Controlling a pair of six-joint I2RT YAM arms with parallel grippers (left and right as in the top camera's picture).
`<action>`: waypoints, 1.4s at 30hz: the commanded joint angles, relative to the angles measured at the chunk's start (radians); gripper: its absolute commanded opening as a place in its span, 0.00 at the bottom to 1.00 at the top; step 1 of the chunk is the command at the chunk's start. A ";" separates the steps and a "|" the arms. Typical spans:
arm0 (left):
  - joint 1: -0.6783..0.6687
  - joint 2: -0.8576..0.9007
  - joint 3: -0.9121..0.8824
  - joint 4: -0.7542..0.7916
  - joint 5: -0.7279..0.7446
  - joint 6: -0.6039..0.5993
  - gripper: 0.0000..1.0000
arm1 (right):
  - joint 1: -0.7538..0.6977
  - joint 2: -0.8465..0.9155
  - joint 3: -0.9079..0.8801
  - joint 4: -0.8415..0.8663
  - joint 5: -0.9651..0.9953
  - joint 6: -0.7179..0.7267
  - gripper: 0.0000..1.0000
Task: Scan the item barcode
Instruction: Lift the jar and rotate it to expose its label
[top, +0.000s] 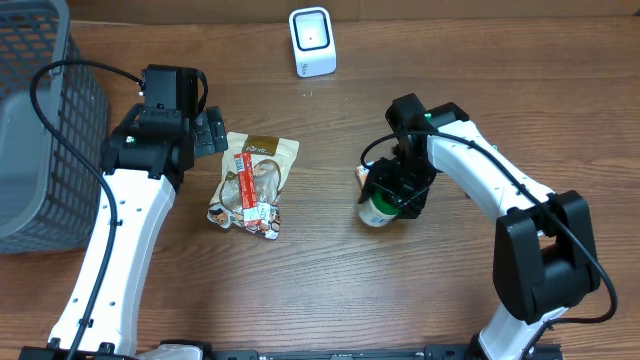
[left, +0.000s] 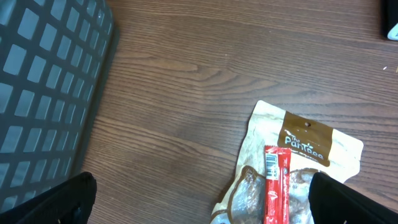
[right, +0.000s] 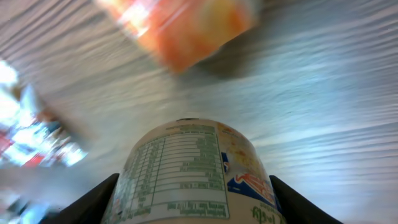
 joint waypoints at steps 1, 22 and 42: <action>0.000 -0.005 0.016 0.003 -0.013 -0.002 1.00 | -0.002 -0.027 0.025 -0.001 -0.229 -0.026 0.19; 0.000 -0.005 0.016 0.002 -0.013 -0.002 1.00 | -0.002 -0.027 0.025 -0.059 -0.546 -0.026 0.17; 0.000 -0.005 0.016 0.003 -0.013 -0.002 1.00 | -0.002 -0.027 0.025 -0.113 -0.621 0.047 0.07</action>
